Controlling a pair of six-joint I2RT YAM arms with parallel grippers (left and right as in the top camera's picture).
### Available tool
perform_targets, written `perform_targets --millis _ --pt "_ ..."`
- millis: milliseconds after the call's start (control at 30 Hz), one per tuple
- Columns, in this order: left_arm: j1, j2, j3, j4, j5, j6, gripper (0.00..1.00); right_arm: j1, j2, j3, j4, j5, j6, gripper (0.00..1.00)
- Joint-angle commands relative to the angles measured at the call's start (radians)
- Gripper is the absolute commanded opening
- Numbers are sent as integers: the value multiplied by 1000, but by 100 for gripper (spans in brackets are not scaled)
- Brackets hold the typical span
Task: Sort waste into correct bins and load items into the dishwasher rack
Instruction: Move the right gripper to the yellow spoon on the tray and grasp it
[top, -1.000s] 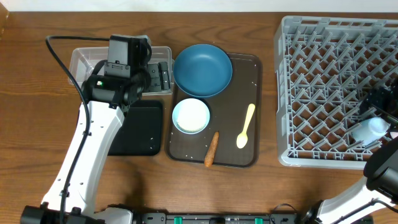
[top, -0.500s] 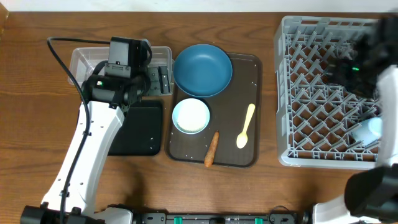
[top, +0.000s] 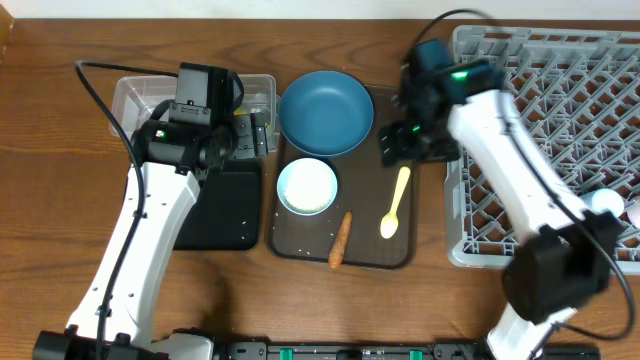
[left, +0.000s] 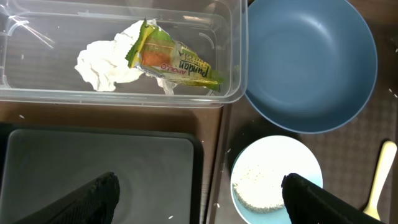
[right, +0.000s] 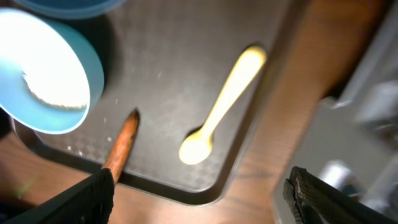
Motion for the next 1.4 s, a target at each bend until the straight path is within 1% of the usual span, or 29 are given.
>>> perform_targets --millis 0,200,300,433,733,767,900,933,1100,1133,1233,1300,1367 --pt "0 3 9 -5 -17 14 86 48 70 0 -22 7 65 88" --pt "0 3 9 -5 -17 14 86 110 150 -53 -17 36 137 90" --pt "0 3 9 -5 -17 14 86 114 150 -147 47 50 179 91" --pt "0 3 9 -5 -17 14 86 112 150 -261 142 -14 178 89" --pt "0 3 9 -5 -17 14 86 114 150 -403 273 -24 216 86" --pt "0 3 9 -5 -17 14 86 114 150 -412 284 -25 216 84" --pt "0 3 9 -9 -17 14 86 114 150 -445 311 -23 225 72" --pt "0 3 9 -9 -17 14 86 114 150 -454 318 -23 230 68" --pt "0 3 9 -8 -17 14 86 114 150 -458 318 -23 231 54" --pt "0 3 9 -8 -17 14 86 114 150 -458 318 -23 231 53" --pt "0 3 9 -8 -17 14 86 114 150 -458 320 -23 231 41" --pt "0 3 9 -8 -17 14 86 114 150 -458 320 -23 231 39" --pt "0 3 9 -8 -17 14 86 114 150 -458 320 -23 231 39"
